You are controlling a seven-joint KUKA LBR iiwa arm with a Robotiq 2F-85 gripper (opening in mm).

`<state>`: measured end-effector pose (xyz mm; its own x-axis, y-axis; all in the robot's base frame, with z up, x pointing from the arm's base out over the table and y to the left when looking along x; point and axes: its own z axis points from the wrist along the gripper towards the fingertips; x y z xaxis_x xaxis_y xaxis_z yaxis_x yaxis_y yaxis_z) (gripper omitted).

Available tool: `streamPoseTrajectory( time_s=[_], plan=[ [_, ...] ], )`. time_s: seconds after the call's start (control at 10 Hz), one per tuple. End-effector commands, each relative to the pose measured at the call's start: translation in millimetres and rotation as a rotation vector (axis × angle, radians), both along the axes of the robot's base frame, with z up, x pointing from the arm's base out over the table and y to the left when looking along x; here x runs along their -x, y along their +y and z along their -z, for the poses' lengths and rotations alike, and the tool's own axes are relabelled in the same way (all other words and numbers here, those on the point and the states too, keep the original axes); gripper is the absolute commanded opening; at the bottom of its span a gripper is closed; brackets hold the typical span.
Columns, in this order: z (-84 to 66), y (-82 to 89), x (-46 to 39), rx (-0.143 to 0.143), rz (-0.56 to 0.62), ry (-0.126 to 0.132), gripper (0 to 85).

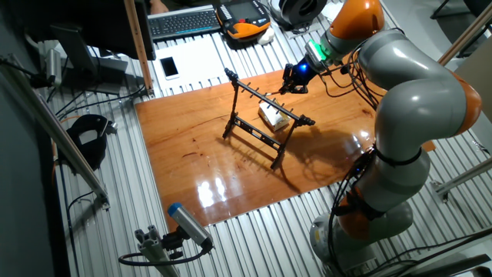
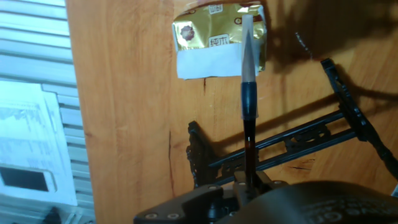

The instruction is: Place the brush on the pen rack

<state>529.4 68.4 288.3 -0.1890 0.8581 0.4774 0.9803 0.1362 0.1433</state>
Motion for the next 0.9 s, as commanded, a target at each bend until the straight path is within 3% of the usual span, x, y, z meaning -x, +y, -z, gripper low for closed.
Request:
streamPoseTrajectory(
  time_s=[0.0, 0.2, 0.8],
  plan=[
    [0.3, 0.1, 0.2, -0.012, 0.003, -0.01, 0.0],
    [2.3, 1.8, 1.6, -0.029, 0.011, -0.033, 0.0],
    [8.1, 11.0, 7.3, -0.011, 0.024, -0.067, 0.0]
  ],
)
